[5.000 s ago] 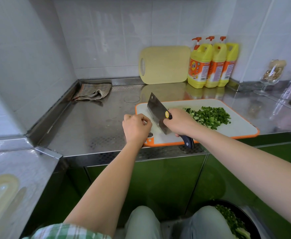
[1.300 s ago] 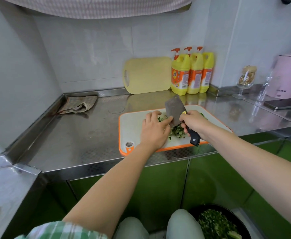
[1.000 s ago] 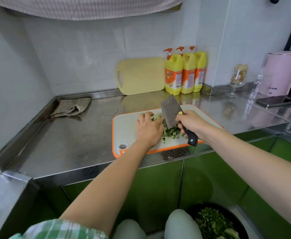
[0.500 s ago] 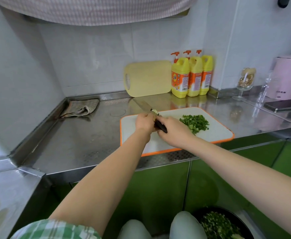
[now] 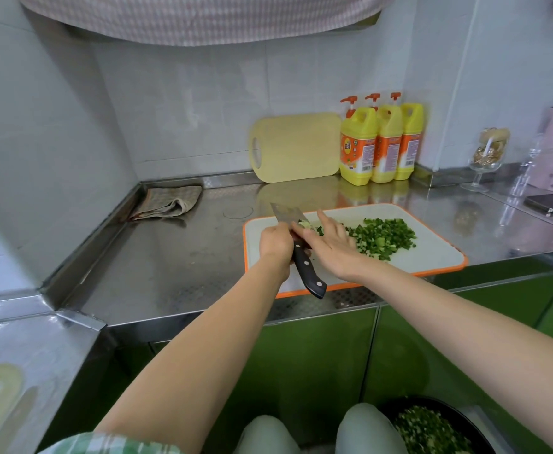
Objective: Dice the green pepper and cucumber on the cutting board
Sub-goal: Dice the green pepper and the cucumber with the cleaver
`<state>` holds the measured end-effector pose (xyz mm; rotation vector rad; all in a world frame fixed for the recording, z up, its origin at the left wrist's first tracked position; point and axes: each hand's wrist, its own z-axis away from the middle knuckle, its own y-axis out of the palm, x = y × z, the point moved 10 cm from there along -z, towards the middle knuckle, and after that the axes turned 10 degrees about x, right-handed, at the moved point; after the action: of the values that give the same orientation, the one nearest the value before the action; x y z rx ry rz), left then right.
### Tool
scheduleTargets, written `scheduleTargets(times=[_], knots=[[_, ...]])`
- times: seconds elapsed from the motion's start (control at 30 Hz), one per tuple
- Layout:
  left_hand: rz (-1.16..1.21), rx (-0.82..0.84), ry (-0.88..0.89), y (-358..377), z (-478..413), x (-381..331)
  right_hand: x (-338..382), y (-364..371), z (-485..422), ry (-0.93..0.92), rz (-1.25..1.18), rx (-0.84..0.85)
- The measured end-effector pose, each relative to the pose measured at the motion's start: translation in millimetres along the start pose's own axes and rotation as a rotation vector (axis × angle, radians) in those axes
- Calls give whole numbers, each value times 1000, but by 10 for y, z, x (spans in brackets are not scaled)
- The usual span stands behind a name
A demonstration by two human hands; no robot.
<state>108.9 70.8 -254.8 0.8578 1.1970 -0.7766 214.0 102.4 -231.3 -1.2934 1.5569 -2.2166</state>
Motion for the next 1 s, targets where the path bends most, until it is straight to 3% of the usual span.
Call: scheduleTargets(times=[0.2, 0.37, 0.53, 0.67, 0.8, 1.0], knots=[[-40, -7, -5, -109, 14, 15, -182, -109, -11, 180, 36, -51], [-69, 0, 10, -94, 14, -9, -60, -22, -216, 39, 96, -50], [-99, 10, 21, -78, 18, 1, -290, -89, -238, 197, 94, -85], [-108, 17, 24, -81, -5, -8, -130, -45, -238, 82, 152, -63], [-94, 20, 36, -54, 55, -80, -302, -113, -262, 234, 136, -98], [-118, -71, -3, -402, 22, -192, 24, -85, -202, 10, 94, -107]])
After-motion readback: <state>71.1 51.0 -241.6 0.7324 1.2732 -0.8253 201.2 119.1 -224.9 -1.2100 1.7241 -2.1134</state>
